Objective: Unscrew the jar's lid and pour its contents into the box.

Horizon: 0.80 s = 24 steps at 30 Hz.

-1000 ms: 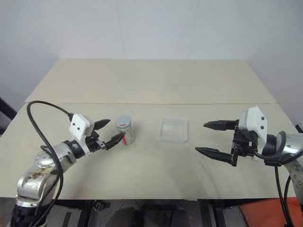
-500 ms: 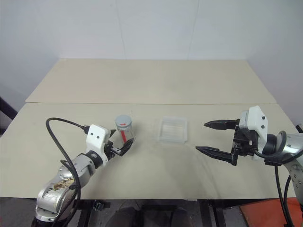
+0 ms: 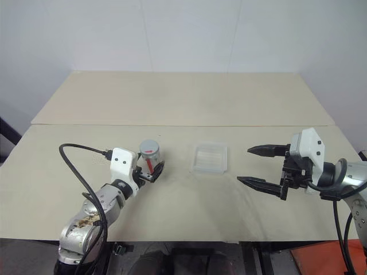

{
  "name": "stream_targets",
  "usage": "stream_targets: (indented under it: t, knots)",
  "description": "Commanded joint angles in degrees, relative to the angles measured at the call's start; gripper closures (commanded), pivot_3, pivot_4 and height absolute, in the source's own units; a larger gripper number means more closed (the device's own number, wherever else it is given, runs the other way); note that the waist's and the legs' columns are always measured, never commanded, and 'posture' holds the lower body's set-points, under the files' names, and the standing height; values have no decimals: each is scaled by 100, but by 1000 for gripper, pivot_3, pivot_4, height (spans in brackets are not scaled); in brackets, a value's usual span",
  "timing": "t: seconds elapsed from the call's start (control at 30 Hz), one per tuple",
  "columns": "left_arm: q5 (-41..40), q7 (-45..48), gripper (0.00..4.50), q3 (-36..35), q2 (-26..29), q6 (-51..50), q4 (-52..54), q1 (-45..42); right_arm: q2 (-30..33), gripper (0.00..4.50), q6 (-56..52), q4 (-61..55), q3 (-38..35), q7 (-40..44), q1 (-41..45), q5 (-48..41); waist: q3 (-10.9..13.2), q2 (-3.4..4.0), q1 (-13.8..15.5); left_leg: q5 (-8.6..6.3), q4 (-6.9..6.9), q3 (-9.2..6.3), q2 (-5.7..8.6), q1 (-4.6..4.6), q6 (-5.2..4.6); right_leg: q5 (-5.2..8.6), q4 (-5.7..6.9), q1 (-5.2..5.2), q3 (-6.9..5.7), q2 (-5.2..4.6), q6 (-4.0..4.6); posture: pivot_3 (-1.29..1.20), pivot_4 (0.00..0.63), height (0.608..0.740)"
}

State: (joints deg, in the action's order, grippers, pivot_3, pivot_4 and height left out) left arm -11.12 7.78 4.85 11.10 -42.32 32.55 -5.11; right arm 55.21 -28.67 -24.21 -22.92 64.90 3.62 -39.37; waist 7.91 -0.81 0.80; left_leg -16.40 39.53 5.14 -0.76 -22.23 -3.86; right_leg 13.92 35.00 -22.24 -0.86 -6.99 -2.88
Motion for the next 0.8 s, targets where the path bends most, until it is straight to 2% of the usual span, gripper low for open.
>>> stream_targets:
  t: [0.03, 0.8]
  knots:
    - [178, -207, 18, 101, -196, 238, -52, -197, 5, 0, 159, -117, -197, -27, 39, -43, 0, 0, 4, 0, 0, 0, 0, 0, 0, 0, 0, 0, 1, 0, 0, 0, 150, 740]
    - [820, -322, 18, 425, -543, 1377, -995, -411, 33, 0, 150, -182, -386, -80, -85, -84, 0, -1, 5, -3, 1, 0, 1, -1, -6, 0, 0, 0, -1, 0, 0, 0, 150, 740]
